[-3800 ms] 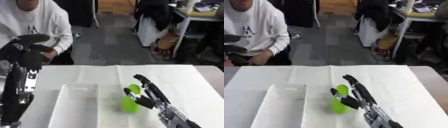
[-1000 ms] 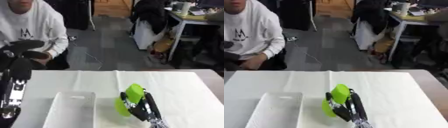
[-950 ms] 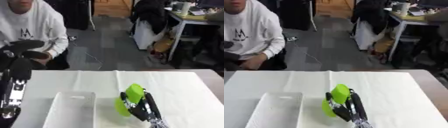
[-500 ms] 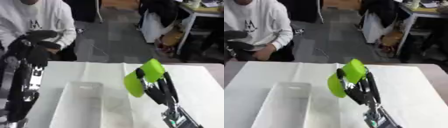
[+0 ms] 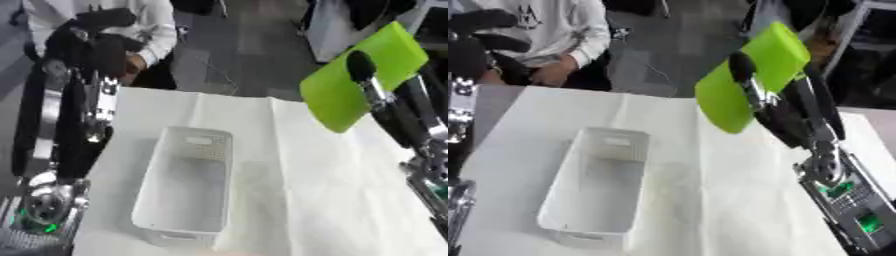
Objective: Pick up objects on the table and place them in the box.
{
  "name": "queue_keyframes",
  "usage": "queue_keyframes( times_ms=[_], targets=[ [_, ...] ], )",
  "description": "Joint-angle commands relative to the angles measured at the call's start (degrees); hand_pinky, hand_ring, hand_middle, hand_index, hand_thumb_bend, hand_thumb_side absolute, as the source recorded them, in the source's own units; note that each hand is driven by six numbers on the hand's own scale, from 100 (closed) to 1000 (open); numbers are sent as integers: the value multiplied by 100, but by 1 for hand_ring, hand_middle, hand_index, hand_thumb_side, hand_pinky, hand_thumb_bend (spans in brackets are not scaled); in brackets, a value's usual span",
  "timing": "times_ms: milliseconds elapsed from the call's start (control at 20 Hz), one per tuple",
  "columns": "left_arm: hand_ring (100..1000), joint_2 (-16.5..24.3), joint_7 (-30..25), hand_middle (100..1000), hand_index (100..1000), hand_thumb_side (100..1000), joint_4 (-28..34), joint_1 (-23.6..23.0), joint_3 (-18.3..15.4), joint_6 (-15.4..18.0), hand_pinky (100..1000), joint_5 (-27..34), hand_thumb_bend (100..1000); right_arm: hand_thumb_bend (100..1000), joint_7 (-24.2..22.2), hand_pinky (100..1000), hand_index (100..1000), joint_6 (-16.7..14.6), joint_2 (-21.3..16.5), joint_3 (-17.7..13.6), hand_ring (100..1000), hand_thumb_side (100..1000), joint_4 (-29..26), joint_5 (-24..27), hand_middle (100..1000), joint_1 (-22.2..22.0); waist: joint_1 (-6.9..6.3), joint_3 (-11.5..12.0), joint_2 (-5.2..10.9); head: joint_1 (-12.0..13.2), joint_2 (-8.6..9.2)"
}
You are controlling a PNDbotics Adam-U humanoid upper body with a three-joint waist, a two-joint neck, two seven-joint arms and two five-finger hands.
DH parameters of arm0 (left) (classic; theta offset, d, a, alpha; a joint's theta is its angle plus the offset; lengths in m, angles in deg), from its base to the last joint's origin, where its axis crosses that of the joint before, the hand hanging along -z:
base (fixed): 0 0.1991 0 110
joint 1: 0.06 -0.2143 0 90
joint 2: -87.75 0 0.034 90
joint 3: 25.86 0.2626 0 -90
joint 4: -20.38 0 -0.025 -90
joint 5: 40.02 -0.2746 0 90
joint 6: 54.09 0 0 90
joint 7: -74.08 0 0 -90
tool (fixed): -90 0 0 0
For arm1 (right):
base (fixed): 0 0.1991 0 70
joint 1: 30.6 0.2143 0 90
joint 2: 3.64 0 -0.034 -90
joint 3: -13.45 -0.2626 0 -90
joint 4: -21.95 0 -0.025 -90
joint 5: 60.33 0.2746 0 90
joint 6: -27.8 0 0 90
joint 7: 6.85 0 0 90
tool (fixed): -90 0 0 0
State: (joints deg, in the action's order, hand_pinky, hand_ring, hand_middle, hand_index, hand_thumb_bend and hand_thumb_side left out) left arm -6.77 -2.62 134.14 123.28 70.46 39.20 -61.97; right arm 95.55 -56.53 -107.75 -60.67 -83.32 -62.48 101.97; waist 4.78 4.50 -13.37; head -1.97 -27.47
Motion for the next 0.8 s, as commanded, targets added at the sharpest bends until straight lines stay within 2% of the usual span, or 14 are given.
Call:
queue_keyframes(
  times_ms=[50,250,500,800],
  targets=[
    [624,68,43,737,832,899,83,59,-52,10,524,-11,200,100,-229,100,243,68,-363,31,100,790,-246,177,100,224,5,17,150,45,-92],
    [624,44,37,737,833,901,83,75,-37,21,524,-11,200,100,-466,100,241,103,-326,138,100,789,-267,87,100,437,16,64,142,-42,-115],
    [625,-49,24,738,832,899,83,150,-12,67,525,19,203,100,-612,100,241,51,298,325,100,788,25,-377,100,725,-17,165,96,-313,-124],
    [626,-168,20,738,833,898,83,265,3,123,526,45,206,100,-630,100,242,-87,979,491,100,789,638,-947,100,954,-53,285,18,-481,-102]
  ],
)
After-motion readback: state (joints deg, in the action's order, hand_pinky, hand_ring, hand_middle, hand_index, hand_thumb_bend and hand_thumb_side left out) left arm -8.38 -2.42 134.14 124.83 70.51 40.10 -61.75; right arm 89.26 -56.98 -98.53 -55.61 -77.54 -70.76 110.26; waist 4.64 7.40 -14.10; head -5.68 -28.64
